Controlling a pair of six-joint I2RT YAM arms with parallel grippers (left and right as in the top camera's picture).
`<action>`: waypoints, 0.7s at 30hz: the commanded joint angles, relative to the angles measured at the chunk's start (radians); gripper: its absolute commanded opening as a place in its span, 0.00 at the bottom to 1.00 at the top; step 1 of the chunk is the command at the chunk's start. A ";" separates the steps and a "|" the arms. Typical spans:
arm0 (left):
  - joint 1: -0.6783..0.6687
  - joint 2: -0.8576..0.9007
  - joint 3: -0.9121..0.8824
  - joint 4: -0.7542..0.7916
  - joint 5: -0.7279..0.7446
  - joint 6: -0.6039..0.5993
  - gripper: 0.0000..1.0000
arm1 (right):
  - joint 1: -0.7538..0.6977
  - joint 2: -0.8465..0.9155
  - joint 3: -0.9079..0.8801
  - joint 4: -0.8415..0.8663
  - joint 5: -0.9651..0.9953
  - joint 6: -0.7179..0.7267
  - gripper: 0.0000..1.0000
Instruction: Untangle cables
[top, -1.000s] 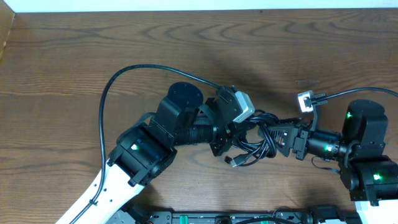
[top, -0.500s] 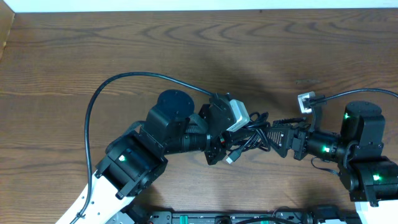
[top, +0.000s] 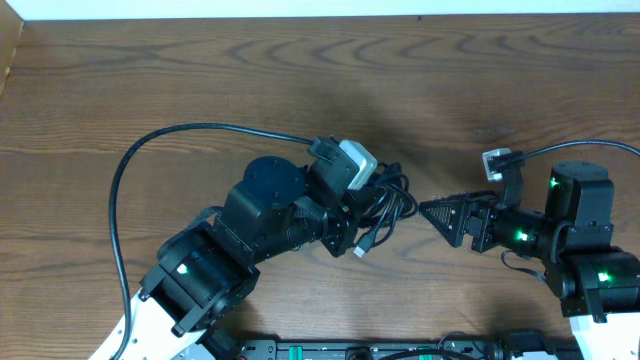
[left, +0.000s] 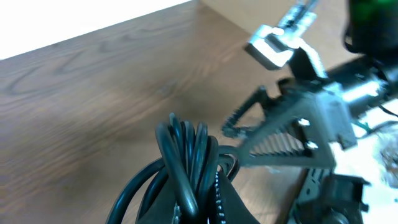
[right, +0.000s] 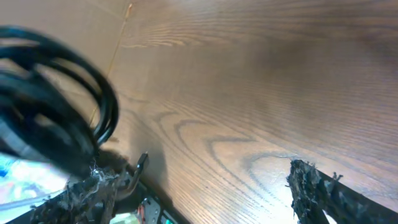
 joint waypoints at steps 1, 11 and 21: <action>-0.003 -0.019 0.013 0.005 -0.111 -0.093 0.07 | -0.003 -0.004 -0.004 -0.001 -0.105 -0.038 0.85; -0.003 -0.019 0.013 0.061 -0.135 -0.236 0.07 | -0.003 -0.005 -0.004 0.076 -0.336 -0.111 0.83; -0.003 -0.066 0.013 0.016 0.099 0.008 0.07 | -0.040 -0.006 -0.004 0.127 -0.276 -0.107 0.63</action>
